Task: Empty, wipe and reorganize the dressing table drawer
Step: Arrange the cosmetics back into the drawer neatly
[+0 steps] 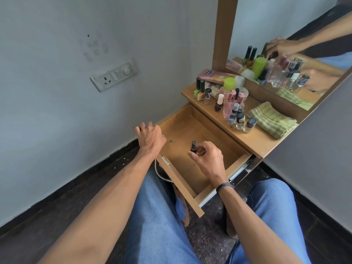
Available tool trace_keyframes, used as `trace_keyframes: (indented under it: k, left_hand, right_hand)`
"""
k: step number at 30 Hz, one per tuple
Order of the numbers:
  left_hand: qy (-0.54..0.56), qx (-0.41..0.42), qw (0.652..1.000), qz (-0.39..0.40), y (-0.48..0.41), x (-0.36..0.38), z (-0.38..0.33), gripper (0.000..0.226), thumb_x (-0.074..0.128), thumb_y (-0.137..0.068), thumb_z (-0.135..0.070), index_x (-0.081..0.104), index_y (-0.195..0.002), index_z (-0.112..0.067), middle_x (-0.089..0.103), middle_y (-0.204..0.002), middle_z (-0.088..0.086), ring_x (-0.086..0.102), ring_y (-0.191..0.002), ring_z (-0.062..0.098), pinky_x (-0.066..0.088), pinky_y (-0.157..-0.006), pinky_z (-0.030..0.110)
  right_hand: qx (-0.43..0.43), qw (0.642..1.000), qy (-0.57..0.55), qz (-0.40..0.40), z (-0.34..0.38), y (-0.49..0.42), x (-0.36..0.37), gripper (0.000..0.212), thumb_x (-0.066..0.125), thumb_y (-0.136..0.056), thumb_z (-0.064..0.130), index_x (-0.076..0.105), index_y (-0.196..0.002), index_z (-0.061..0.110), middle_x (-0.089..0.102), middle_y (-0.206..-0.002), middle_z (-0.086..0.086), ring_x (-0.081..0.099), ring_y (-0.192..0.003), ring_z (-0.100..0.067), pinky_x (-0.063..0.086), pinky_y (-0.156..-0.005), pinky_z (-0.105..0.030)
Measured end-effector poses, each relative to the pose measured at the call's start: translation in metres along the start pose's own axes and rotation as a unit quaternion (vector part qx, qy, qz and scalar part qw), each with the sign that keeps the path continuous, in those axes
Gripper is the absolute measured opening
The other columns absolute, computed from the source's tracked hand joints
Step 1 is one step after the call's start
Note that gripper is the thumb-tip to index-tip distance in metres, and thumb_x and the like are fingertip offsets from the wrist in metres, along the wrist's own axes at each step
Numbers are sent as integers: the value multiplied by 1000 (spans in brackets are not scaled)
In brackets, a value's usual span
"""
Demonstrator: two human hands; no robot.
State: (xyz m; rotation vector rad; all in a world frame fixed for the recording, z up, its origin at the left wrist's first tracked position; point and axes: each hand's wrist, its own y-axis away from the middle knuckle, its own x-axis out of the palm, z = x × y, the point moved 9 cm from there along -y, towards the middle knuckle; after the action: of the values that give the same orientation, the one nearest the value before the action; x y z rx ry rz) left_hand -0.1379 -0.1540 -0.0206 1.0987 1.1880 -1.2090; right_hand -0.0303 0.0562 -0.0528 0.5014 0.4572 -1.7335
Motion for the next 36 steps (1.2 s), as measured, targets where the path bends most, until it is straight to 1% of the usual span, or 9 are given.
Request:
trace_keyframes:
  k: [2, 5, 9, 13, 17, 22, 27, 31, 36]
  left_hand:
    - [20, 1, 1000, -3, -3, -1, 8, 16, 74, -82, -29, 72, -88, -15, 64, -118, 5, 50, -116, 29, 32, -96, 45]
    - [62, 6, 998, -5, -3, 3, 18, 16, 78, -74, -25, 75, -89, -20, 68, -107, -1, 50, -110, 27, 31, -93, 44]
    - [129, -34, 991, -33, 6, 8, 23, 19, 74, -68, -18, 74, -86, -24, 72, -90, -6, 51, -111, 25, 29, -99, 42]
    - [146, -58, 987, -40, 3, 11, 25, 16, 72, -70, -17, 74, -84, -22, 73, -82, 0, 51, -111, 25, 29, -101, 42]
    - [138, -66, 987, -42, 1, 15, 27, 9, 72, -72, -22, 72, -81, -18, 72, -82, 8, 54, -115, 30, 33, -106, 47]
    - [137, -62, 986, -65, 2, 11, 26, 11, 70, -75, -24, 72, -78, -14, 69, -77, 8, 56, -107, 28, 32, -105, 45]
    - [141, -56, 986, -72, 2, 12, 26, 12, 71, -77, -26, 70, -77, -14, 70, -81, 8, 55, -112, 30, 30, -105, 45]
    - [137, -46, 986, -79, 2, 11, 25, 13, 71, -76, -26, 68, -79, -14, 70, -87, 7, 55, -108, 29, 33, -102, 45]
    - [130, -34, 988, -76, 1, 13, 24, 24, 70, -73, -27, 66, -96, -21, 64, -106, 3, 51, -114, 29, 31, -99, 45]
  right_hand:
    - [-2, 1000, 4, 4, -1, -1, 2, 24, 81, -84, 40, 66, -94, 24, 61, -90, 10, 60, -80, -8, 58, -73, -32]
    - [-2, 1000, 15, 15, -3, -2, 7, 24, 81, -85, 39, 66, -93, 23, 60, -90, 10, 60, -79, -9, 59, -73, -32]
    - [-6, 999, 32, 31, -2, -8, 14, 22, 81, -85, 38, 62, -90, 28, 61, -90, 12, 60, -78, -7, 59, -72, -30]
    - [-12, 997, 49, 61, 1, -30, 32, 20, 80, -85, 38, 65, -92, 26, 64, -94, 10, 62, -82, -8, 59, -75, -31]
    - [3, 990, 67, 121, 7, -59, 71, 24, 77, -87, 34, 70, -105, 19, 68, -103, 2, 65, -91, -18, 59, -83, -39]
    - [-20, 987, 81, 140, 24, -83, 109, 20, 77, -88, 28, 69, -103, 18, 67, -102, -4, 64, -90, -24, 57, -82, -43]
    - [-57, 984, 64, 155, 35, -82, 133, 16, 74, -87, 15, 73, -103, 18, 66, -101, -4, 61, -90, -22, 55, -83, -41]
    - [-68, 985, 62, 147, 30, -78, 143, 35, 68, -85, 2, 73, -114, 21, 69, -111, -4, 63, -100, -24, 54, -90, -41]
    - [-56, 987, 61, 134, 33, -78, 142, 43, 58, -86, -3, 74, -119, 20, 72, -117, -6, 62, -109, -29, 52, -94, -42]
